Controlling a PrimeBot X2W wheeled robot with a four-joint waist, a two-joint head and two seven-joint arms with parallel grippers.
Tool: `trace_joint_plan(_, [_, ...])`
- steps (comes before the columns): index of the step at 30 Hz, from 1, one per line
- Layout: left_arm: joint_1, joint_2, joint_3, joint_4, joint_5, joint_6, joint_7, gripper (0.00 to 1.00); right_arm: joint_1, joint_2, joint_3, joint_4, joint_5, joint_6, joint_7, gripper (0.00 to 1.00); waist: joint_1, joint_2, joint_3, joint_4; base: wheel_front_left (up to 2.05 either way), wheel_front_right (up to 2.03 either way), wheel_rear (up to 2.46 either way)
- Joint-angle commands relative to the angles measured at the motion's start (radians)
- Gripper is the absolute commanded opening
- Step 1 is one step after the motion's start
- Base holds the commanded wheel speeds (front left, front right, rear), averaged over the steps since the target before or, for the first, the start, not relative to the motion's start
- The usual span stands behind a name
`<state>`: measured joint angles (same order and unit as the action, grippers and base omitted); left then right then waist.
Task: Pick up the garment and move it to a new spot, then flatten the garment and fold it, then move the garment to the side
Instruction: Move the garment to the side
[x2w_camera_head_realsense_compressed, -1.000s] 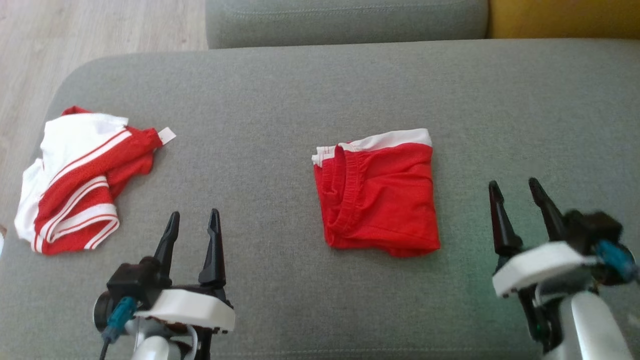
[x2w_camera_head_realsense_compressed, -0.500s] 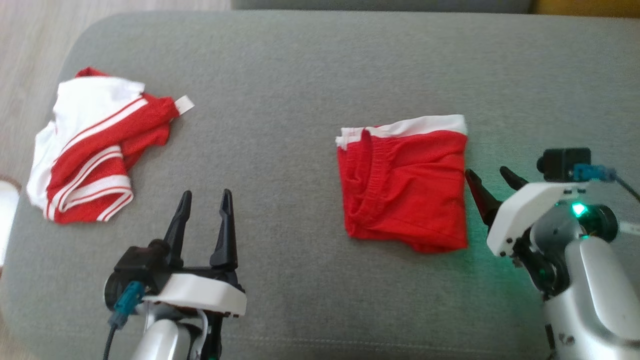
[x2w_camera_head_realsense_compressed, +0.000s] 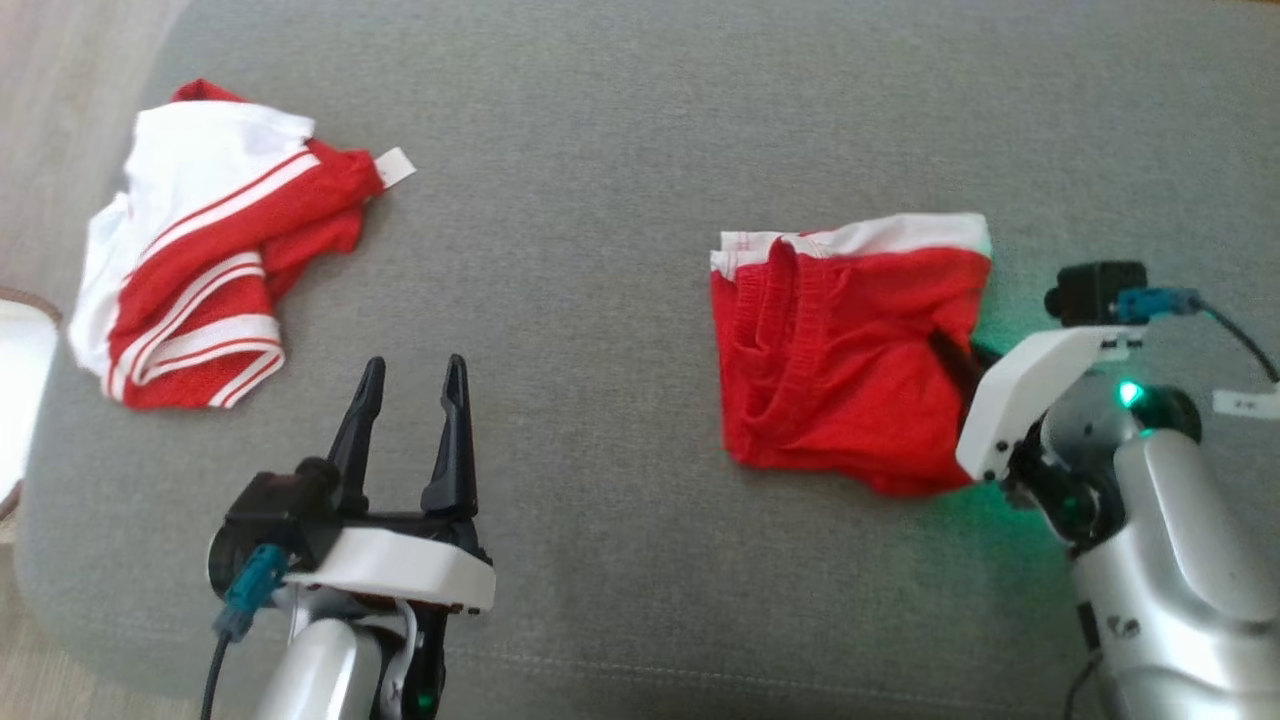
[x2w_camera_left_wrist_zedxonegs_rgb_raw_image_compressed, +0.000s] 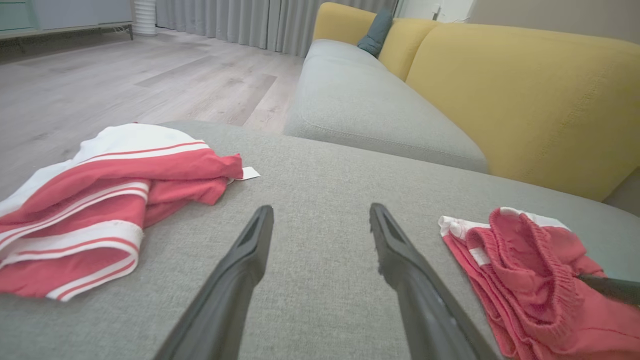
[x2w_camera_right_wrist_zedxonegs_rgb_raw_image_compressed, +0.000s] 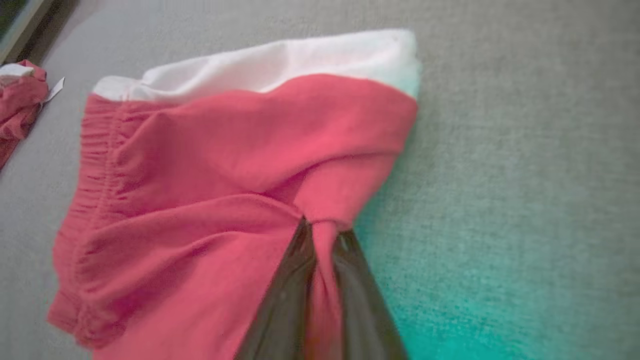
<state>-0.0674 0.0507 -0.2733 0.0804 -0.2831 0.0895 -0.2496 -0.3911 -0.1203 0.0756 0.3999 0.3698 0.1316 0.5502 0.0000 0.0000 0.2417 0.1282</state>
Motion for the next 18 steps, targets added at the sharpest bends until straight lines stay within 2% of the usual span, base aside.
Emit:
trace_joint_plan(1, [-0.036, 0.000, 0.036, -0.041, 0.011, 0.005, -0.012, 1.00, -0.049, -0.021, 0.015, -0.037, -0.005, -0.001, -0.025, 0.00, 0.0000, 0.0000, 0.011, -0.018, 0.00, 0.00, 0.00])
trace_joint_plan(6, [-0.051, 0.003, 0.046, -0.059, 0.036, -0.006, -0.012, 1.00, -0.096, -0.080, 0.016, -0.055, -0.047, -0.001, -0.074, 0.00, 0.0000, 0.0000, 0.046, -0.105, 0.00, 0.00, 0.00])
trace_joint_plan(10, [-0.074, 0.013, 0.047, -0.077, 0.053, -0.016, -0.012, 1.00, -0.130, -0.120, 0.005, -0.078, -0.065, -0.001, -0.092, 0.00, 0.0000, 0.0000, 0.088, -0.217, 0.00, 0.00, 0.00])
trace_joint_plan(15, [-0.115, 0.036, 0.047, -0.099, 0.073, -0.017, -0.003, 1.00, -0.177, -0.126, -0.018, -0.085, -0.088, -0.001, -0.129, 0.00, 0.0000, 0.0000, 0.146, -0.377, 0.00, 0.00, 0.00])
trace_joint_plan(16, [-0.115, 0.036, 0.047, -0.099, 0.073, -0.017, -0.003, 1.00, -0.177, -0.126, -0.018, -0.085, -0.088, -0.001, -0.129, 0.00, 0.0000, 0.0000, 0.146, -0.377, 0.00, 0.00, 0.00])
trace_joint_plan(18, [-0.133, 0.047, 0.042, -0.110, 0.082, -0.020, 0.012, 1.00, -0.190, -0.116, -0.022, -0.081, -0.094, -0.001, -0.147, 0.00, 0.0000, 0.0000, 0.165, -0.432, 0.00, 0.00, 0.00])
